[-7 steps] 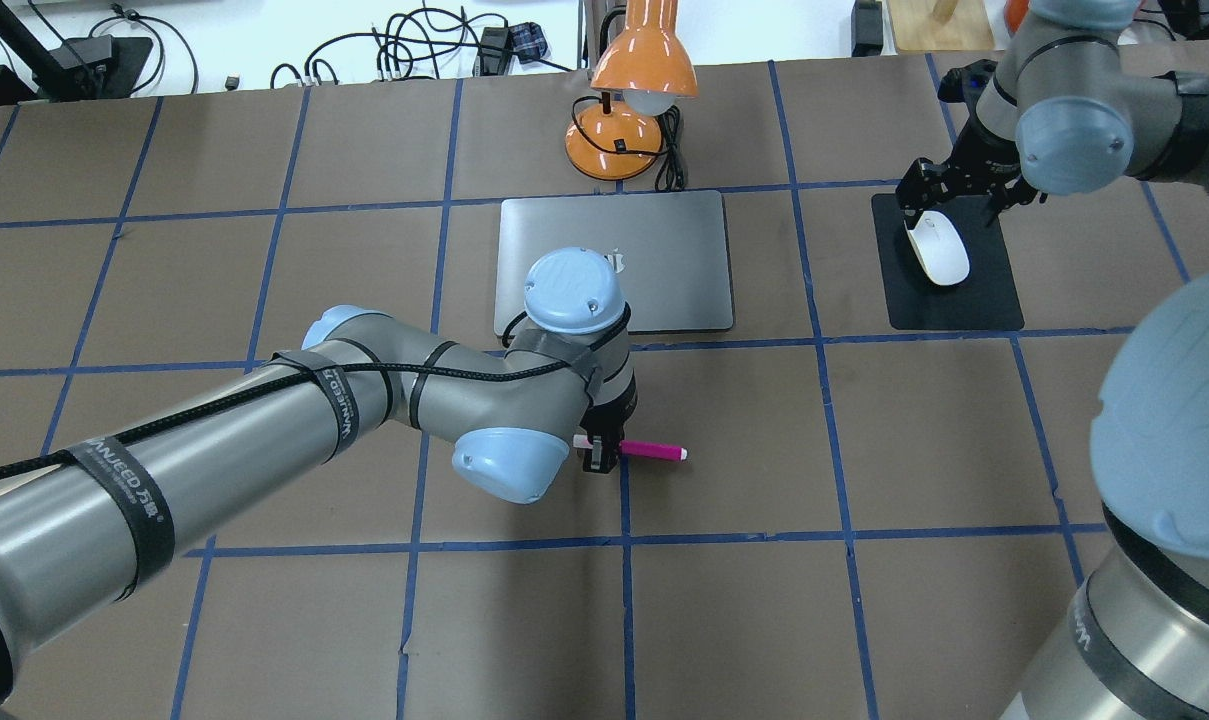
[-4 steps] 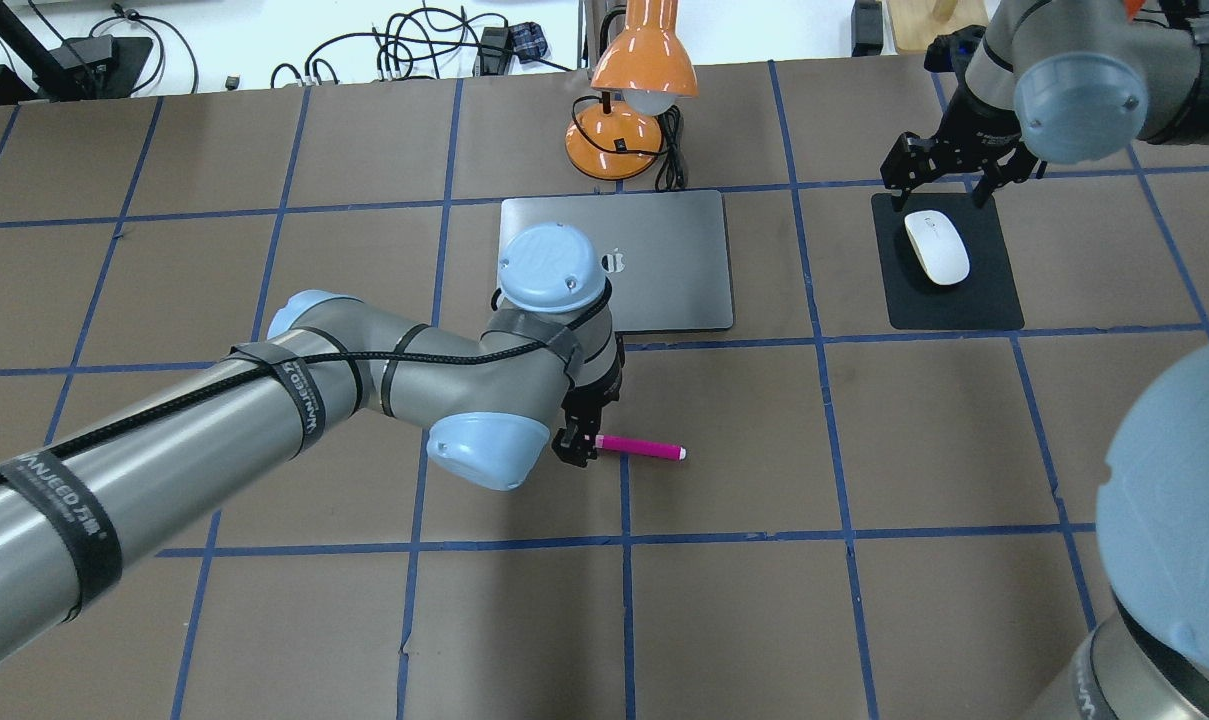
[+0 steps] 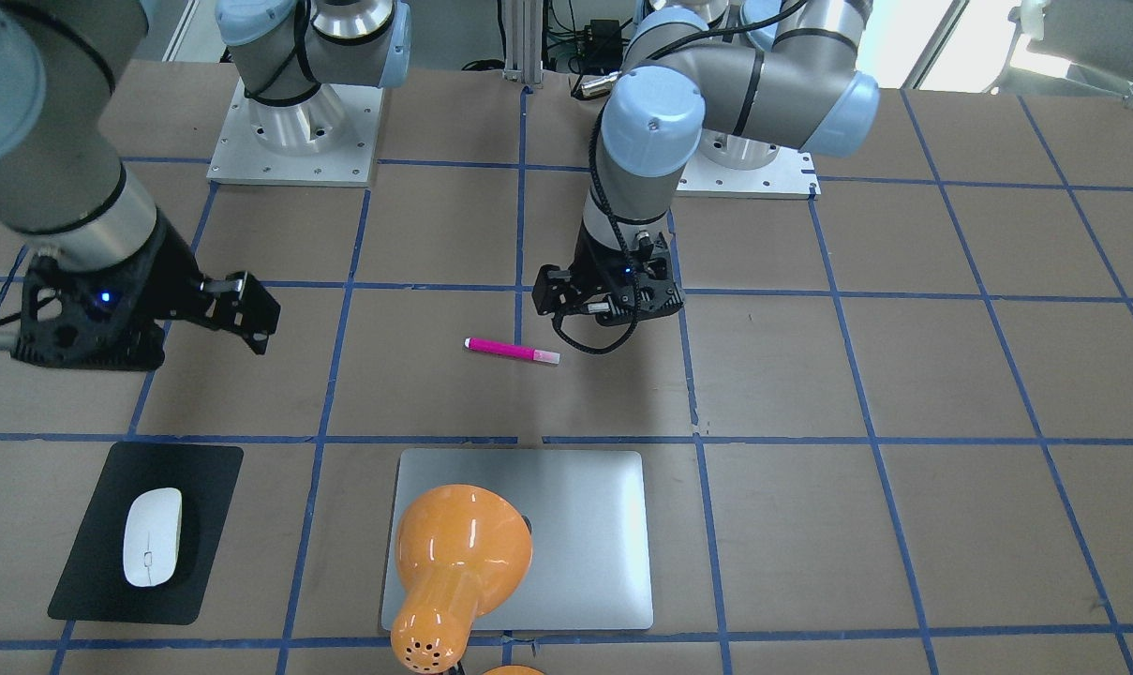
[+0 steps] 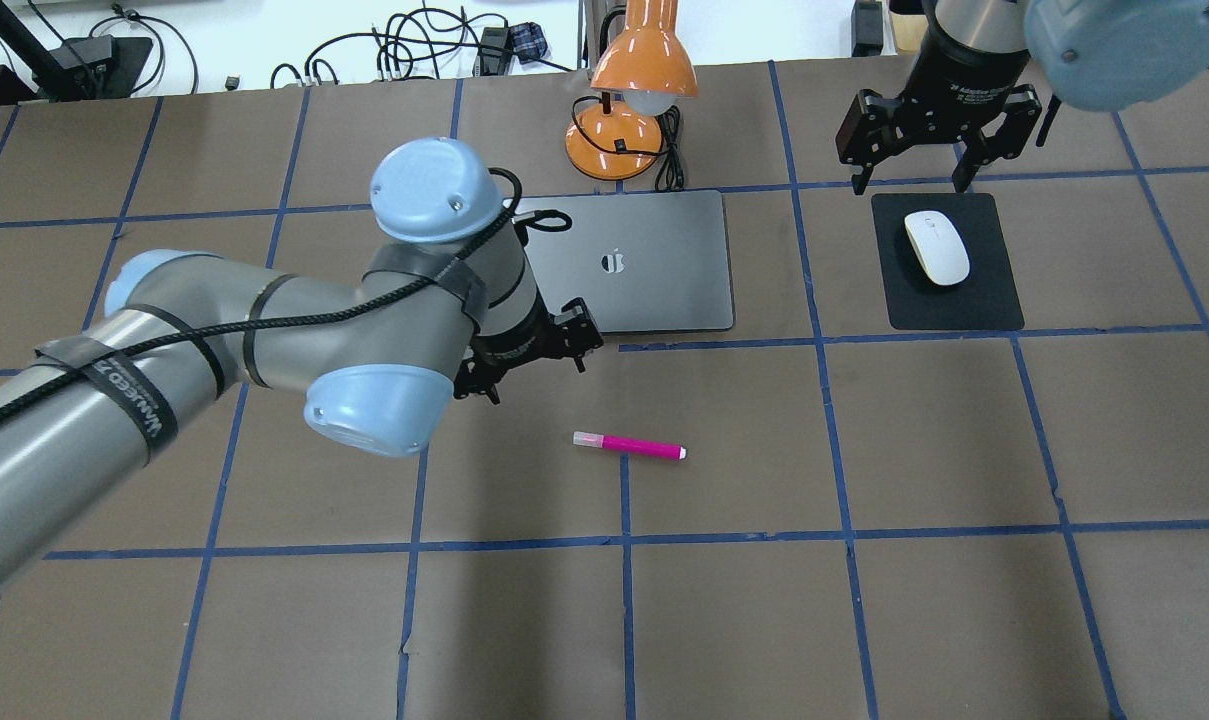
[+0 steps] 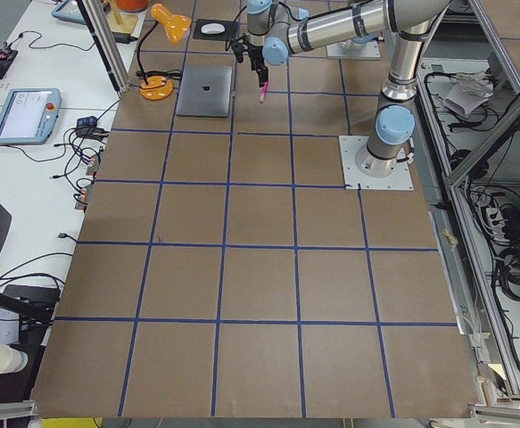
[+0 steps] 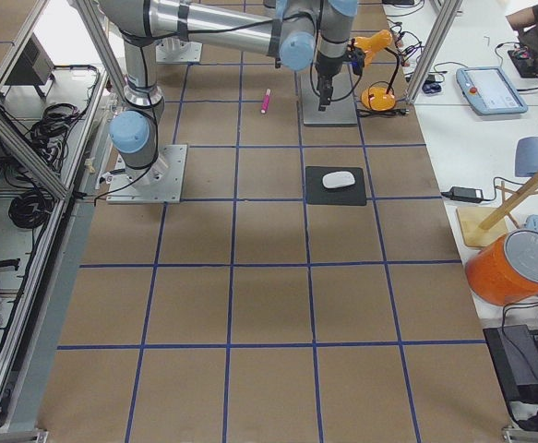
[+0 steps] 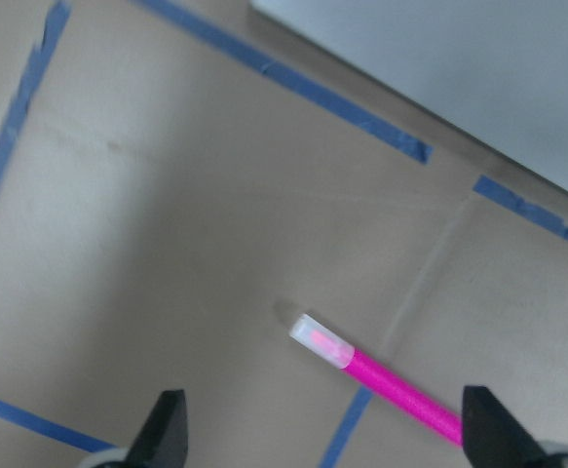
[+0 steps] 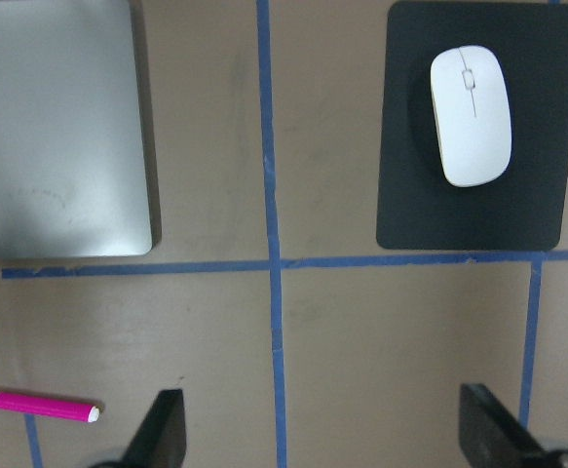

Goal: Place pen and mouse around notebook

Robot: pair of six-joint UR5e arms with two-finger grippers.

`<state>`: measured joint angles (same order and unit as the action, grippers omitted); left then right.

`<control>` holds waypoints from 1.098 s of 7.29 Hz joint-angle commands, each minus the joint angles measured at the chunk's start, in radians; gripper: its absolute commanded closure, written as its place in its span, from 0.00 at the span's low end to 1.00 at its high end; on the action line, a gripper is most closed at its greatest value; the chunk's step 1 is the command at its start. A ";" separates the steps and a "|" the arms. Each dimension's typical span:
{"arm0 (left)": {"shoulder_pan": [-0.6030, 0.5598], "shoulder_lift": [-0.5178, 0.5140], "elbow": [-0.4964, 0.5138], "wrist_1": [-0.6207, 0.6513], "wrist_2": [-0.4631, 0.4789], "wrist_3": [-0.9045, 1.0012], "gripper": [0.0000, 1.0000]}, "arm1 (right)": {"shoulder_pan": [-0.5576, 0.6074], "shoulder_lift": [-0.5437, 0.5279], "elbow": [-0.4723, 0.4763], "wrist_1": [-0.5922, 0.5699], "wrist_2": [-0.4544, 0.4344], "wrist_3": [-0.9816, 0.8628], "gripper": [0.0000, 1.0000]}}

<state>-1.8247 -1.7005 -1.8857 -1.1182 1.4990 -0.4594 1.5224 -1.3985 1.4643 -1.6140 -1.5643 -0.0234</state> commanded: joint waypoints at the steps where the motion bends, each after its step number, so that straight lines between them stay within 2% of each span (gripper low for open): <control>1: 0.105 0.080 0.136 -0.270 0.001 0.261 0.00 | 0.009 -0.063 -0.028 0.052 0.000 0.013 0.00; 3: 0.185 0.113 0.288 -0.473 -0.002 0.289 0.00 | 0.010 -0.063 -0.033 0.049 0.048 0.014 0.00; 4: 0.203 0.127 0.322 -0.533 0.001 0.326 0.00 | 0.012 -0.071 -0.033 0.051 0.049 0.016 0.00; 6: 0.260 0.131 0.353 -0.525 -0.002 0.355 0.00 | 0.010 -0.065 -0.035 0.051 0.047 0.014 0.00; 8: 0.263 0.119 0.369 -0.525 0.001 0.361 0.00 | 0.012 -0.062 -0.033 0.051 0.050 0.014 0.00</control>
<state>-1.5688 -1.5785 -1.5271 -1.6443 1.4994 -0.1040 1.5334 -1.4610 1.4308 -1.5632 -1.5145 -0.0090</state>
